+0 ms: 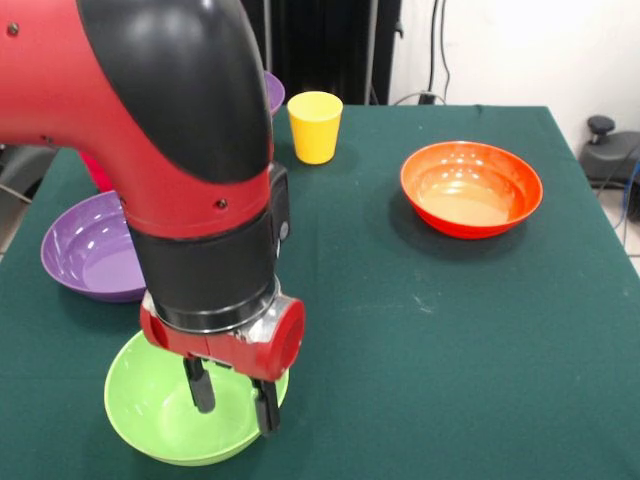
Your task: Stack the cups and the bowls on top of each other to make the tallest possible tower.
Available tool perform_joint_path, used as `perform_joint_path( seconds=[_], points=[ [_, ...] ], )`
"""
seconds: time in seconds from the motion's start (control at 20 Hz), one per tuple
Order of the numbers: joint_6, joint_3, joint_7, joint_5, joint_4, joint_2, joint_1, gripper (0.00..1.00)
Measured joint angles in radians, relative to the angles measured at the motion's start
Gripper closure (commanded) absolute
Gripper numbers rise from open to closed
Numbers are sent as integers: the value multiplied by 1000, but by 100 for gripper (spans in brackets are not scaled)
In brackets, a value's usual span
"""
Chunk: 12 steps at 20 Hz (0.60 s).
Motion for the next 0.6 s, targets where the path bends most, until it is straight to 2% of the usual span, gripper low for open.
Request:
perform_joint_path(
  seconds=[0.6],
  points=[
    [-37, -15, 0, 2, 87, 18, -4, 0]
  ],
)
